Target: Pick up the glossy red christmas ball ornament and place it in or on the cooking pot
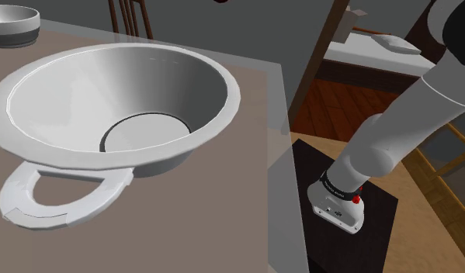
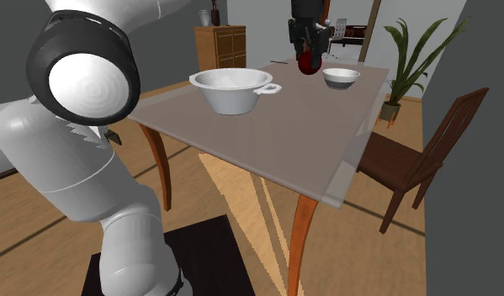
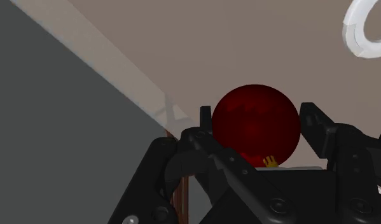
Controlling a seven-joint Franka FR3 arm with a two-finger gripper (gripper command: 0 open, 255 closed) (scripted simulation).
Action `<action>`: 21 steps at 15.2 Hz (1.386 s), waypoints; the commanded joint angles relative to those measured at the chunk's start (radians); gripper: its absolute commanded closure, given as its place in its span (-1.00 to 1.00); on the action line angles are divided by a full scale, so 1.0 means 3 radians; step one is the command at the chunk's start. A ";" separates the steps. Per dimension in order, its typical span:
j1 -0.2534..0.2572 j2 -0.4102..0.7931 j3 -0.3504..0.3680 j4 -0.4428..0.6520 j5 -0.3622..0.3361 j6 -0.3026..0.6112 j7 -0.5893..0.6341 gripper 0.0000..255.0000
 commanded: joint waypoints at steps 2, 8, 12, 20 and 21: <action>0.0094 -0.0048 0.0152 -0.0073 -0.0033 0.0045 0.0244 1.00; 0.0286 0.0000 0.0491 -0.0023 -0.0141 0.0068 0.0761 1.00; 0.0423 0.0123 0.0737 0.0106 -0.0261 0.0058 0.1128 1.00; 0.0810 0.0642 0.1257 0.0646 -0.0728 -0.0075 0.1928 1.00; 0.0885 0.0738 0.1316 0.0748 -0.0816 -0.0109 0.2033 1.00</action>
